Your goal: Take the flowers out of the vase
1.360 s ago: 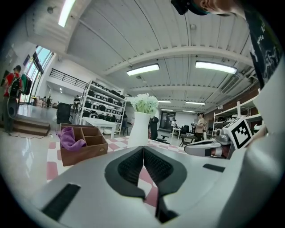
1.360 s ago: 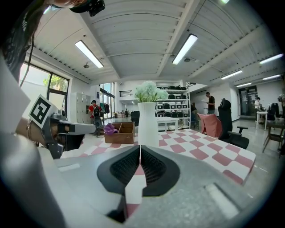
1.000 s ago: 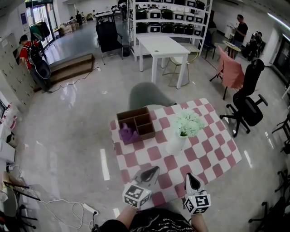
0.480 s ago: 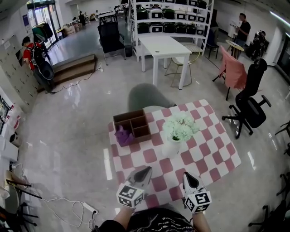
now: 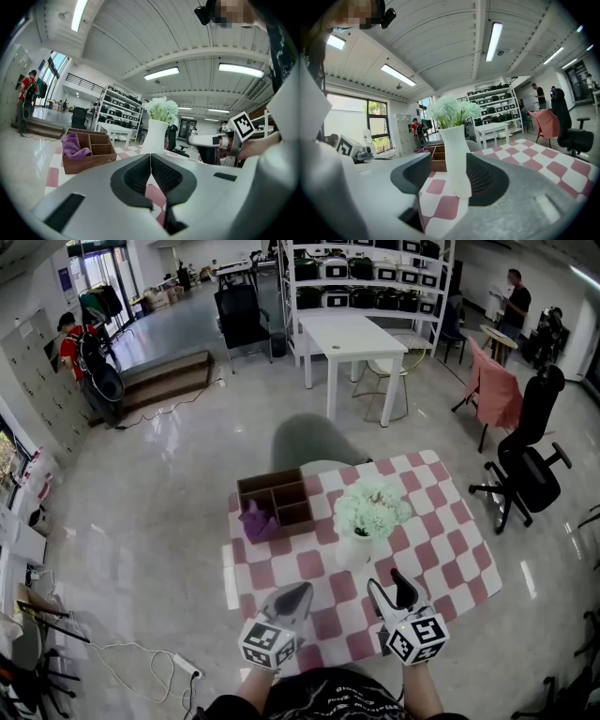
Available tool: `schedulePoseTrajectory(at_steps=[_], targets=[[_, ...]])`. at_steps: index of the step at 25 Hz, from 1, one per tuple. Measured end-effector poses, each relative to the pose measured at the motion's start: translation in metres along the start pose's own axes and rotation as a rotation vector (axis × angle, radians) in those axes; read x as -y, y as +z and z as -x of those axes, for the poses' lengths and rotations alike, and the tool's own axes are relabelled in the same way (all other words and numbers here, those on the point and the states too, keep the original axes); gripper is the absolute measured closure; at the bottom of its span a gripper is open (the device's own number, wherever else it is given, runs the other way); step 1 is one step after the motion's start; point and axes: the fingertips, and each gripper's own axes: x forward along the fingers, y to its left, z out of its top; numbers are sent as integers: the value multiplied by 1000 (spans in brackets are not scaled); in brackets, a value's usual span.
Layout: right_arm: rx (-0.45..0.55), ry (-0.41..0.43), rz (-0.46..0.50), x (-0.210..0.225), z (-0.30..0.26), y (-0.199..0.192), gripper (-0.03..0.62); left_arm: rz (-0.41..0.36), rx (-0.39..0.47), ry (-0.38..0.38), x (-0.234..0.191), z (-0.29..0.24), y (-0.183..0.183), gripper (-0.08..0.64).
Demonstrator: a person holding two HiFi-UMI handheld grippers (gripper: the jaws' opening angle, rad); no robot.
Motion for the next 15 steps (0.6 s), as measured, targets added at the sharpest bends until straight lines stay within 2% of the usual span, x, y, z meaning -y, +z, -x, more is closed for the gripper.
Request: schedulePoseTrajectory(at_steps=[4, 10, 15], targets=[[54, 48, 2, 0, -16, 25, 305, -21, -4, 23, -2, -1, 0, 548], [84, 22, -6, 10, -38, 48, 158, -21, -15, 77, -13, 4, -3, 548], [69, 60, 7, 7, -61, 61, 118, -24, -24, 99, -18, 3, -6, 549]])
